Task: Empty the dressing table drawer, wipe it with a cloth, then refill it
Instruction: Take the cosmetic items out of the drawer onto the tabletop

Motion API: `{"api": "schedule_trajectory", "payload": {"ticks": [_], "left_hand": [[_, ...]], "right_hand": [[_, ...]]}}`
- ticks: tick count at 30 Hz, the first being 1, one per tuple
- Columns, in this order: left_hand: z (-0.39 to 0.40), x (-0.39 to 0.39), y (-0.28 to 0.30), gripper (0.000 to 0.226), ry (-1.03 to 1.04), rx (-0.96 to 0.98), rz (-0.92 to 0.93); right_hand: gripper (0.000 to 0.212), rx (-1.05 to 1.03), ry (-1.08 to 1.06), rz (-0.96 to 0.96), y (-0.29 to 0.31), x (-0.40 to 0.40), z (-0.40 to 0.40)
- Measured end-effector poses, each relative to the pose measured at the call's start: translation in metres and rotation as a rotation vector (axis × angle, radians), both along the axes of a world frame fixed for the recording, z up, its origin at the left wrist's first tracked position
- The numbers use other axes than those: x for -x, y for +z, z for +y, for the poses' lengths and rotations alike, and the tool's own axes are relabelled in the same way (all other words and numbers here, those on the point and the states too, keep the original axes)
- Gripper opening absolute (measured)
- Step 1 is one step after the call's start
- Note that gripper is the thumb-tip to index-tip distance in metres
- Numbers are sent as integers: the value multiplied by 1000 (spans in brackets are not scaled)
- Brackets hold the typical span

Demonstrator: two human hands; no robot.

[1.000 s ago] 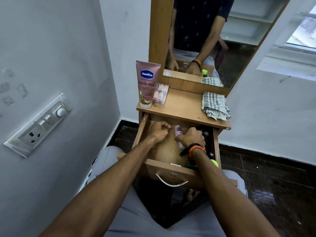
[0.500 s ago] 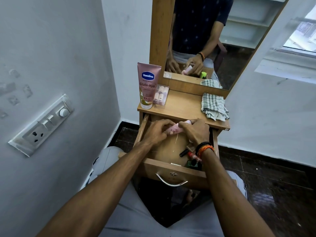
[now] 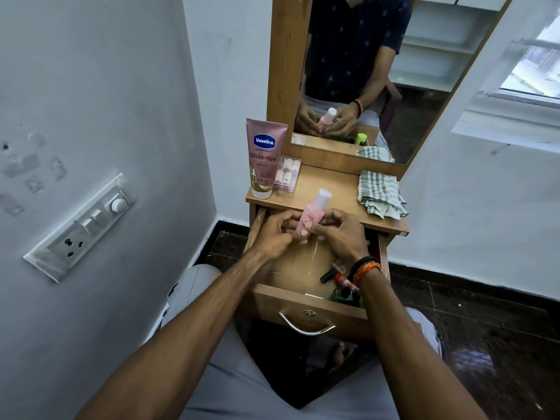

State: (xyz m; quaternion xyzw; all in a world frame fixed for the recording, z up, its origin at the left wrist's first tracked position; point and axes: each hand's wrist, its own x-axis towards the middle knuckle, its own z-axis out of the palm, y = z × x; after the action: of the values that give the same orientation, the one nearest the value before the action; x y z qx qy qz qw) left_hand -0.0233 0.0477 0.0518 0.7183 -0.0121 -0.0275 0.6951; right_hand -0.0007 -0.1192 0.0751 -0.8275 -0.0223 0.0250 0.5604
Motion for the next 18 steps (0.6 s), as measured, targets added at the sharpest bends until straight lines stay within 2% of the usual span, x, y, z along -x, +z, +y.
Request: {"api": "schedule_trajectory", "payload": {"ticks": [3, 9, 14, 18], "left_hand": [[1, -2, 0, 42, 61, -24, -6], [9, -5, 1, 33, 200, 32, -15], [21, -8, 3, 20, 439, -163, -75], [29, -12, -1, 28, 526, -183, -57]], "right_hand": [[26, -32, 51, 2, -2, 0, 9], [24, 32, 71, -93, 8, -13, 26], [21, 71, 22, -200, 20, -30, 39], [16, 131, 20, -225, 23, -41, 50]]}}
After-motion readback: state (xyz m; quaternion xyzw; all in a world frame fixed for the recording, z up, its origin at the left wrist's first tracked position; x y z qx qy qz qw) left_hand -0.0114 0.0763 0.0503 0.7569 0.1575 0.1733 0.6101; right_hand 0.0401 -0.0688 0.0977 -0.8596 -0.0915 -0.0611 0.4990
